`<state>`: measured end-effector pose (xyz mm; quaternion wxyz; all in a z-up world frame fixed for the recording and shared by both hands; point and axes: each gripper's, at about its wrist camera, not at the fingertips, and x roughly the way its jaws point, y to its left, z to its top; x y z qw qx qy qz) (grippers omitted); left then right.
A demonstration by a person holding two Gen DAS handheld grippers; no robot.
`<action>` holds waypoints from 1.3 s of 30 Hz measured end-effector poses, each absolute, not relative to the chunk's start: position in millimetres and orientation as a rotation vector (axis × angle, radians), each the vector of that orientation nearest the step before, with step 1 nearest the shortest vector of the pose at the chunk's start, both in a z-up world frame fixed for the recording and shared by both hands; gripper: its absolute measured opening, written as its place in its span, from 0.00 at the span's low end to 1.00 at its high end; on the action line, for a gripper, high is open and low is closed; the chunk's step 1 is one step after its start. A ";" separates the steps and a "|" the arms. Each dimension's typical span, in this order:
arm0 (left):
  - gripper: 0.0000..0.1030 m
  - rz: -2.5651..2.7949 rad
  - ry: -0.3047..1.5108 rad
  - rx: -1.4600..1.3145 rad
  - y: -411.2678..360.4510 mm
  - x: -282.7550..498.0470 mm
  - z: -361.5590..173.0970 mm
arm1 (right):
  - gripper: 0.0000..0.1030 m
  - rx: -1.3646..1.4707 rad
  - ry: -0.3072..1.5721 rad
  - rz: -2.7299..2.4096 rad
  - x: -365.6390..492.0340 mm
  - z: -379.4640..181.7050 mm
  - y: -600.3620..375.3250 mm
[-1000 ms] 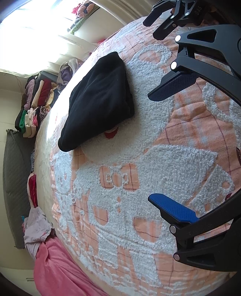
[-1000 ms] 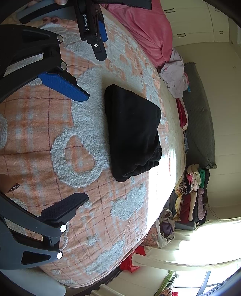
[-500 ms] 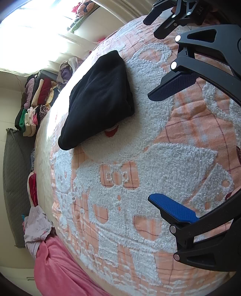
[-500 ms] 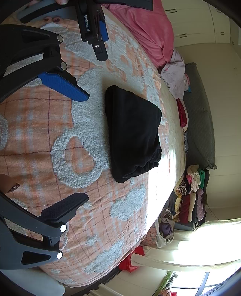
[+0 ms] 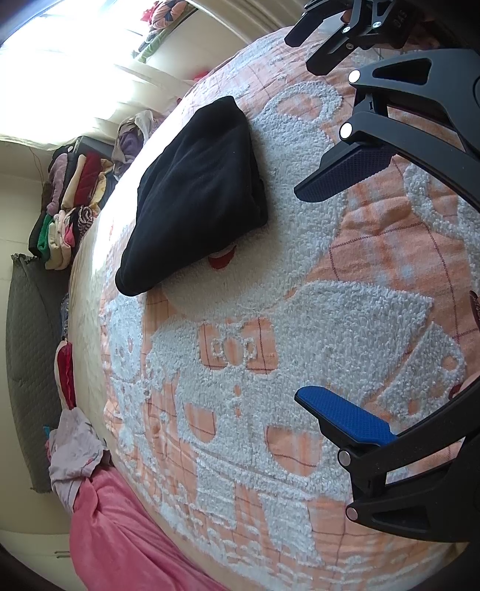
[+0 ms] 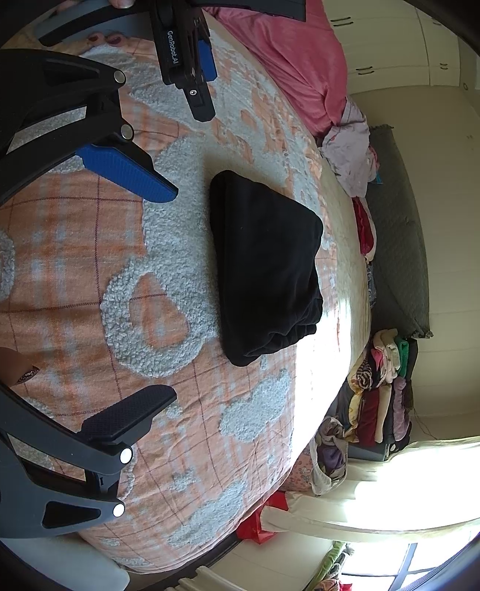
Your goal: Fold small clothes
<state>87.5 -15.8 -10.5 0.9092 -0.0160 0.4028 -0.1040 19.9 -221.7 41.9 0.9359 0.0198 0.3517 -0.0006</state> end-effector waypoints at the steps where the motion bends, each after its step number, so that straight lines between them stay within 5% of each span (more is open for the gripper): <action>1: 0.91 -0.214 0.830 -0.032 -15.8 87.6 -10.6 | 0.96 0.041 0.718 -0.001 19.9 42.0 -222.0; 31: 0.91 -0.193 0.861 -0.012 -20.1 90.1 -15.2 | 0.96 0.058 0.735 -0.053 17.0 34.5 -234.2; 39: 0.91 -0.067 0.872 -0.142 52.8 117.3 5.6 | 0.95 0.192 0.742 -0.377 -23.4 30.8 -343.3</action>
